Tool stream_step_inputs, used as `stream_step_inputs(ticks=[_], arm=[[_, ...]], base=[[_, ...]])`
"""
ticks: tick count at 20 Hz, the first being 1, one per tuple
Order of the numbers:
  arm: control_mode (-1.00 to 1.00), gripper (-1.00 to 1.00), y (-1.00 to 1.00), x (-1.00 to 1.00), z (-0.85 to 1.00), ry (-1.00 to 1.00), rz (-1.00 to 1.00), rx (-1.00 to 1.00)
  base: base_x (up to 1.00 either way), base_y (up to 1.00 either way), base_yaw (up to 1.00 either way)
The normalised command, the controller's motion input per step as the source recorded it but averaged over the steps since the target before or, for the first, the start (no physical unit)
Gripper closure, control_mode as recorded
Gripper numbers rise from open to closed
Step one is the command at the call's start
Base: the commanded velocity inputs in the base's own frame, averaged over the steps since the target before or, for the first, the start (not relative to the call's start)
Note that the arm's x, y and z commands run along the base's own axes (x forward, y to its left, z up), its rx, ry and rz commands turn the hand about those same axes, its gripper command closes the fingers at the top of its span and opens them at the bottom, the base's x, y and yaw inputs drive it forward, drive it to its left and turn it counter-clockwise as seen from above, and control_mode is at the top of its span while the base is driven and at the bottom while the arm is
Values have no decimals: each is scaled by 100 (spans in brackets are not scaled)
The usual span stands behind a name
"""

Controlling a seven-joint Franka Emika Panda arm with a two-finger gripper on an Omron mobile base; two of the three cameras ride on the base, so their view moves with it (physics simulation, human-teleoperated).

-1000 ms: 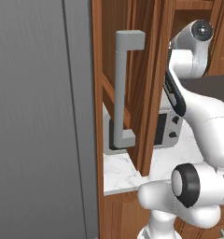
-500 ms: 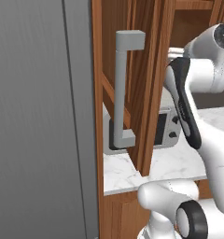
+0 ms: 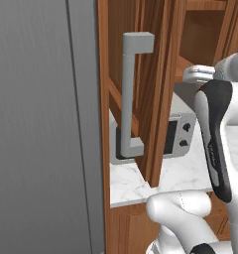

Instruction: Pick the onions from the cabinet and place them in one bowl. Pick the mango from the sink and place it in the other bowl.

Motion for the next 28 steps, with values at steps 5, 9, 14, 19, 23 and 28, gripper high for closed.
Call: stream_step_inputs(ticks=[5, 9, 14, 19, 23, 28], arm=[[-100, 100, 9, -87, 0, 25, 1, 4], [-100, 100, 5, -68, -1, 24, 4, 0], [-100, 100, 0, -24, -27, 22, 6, -1], [-100, 100, 0, -7, -57, 6, 3, 0], [-100, 100, 1, -8, -72, 0, 3, -1], [-100, 100, 1, 0, -50, 6, 0, -1]], base=[[0, 0, 0], [0, 0, 0], [0, 0, 0], [0, 0, 0], [0, 0, 0], [0, 0, 0]])
